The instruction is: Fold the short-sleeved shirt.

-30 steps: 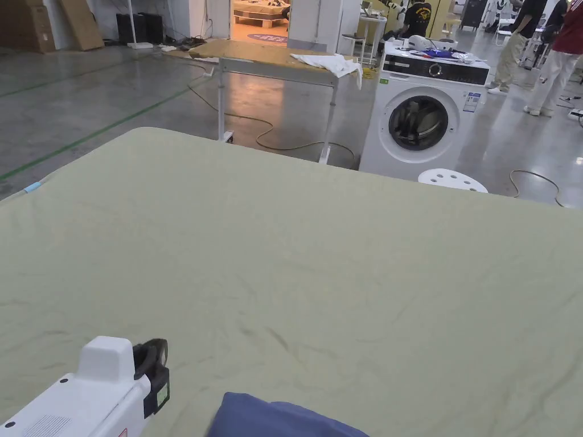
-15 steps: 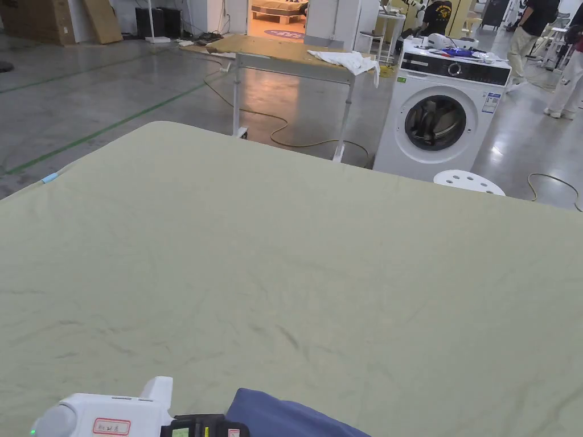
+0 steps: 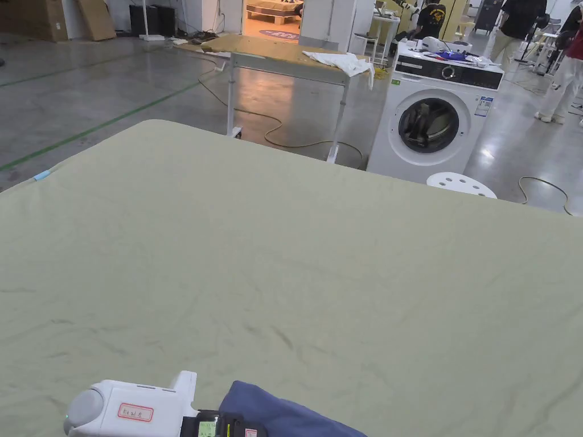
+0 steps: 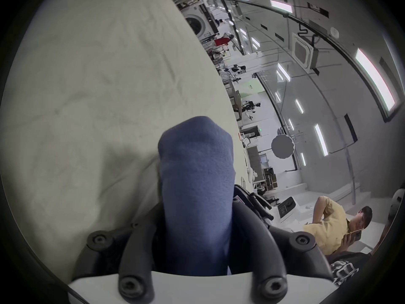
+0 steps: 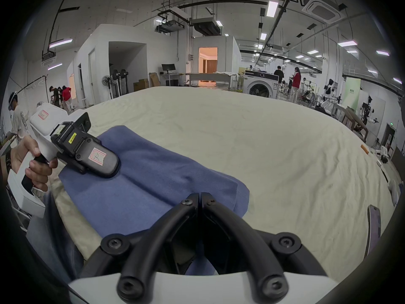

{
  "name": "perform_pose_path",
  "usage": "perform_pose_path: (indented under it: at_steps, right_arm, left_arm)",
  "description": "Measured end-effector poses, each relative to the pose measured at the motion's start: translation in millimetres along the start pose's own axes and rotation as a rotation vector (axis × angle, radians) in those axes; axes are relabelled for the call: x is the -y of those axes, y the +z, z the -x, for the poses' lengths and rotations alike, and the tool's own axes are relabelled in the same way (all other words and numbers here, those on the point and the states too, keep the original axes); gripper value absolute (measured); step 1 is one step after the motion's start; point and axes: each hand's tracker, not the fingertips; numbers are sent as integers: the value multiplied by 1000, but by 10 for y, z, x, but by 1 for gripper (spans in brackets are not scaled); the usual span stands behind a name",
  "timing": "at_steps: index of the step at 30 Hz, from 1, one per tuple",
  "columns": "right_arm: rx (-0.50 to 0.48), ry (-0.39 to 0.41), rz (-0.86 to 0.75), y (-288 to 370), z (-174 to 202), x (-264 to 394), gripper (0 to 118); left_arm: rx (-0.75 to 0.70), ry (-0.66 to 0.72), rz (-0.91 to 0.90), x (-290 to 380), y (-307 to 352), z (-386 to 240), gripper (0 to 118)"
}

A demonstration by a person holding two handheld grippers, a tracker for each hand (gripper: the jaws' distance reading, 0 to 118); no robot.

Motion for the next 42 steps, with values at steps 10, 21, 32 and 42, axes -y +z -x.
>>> perform_pose_path:
  at_steps: [10, 21, 32, 42]
  right_arm:
    - [82, -15, -188, 60, -357, -833, 1]
    - [178, -41, -259, 75, -785, -1273, 1]
    - [190, -39, -217, 42, -824, -1160, 1]
    - [197, -45, -224, 36, -897, -1199, 1]
  left_arm:
    - [-193, -110, -125, -615, 1479, -259, 26]
    - [-505, 1, -277, -1133, 3295, -30, 26]
    - [-778, 37, -231, -798, 3085, -421, 45]
    - [-1110, -262, -413, -738, 2988, -906, 82]
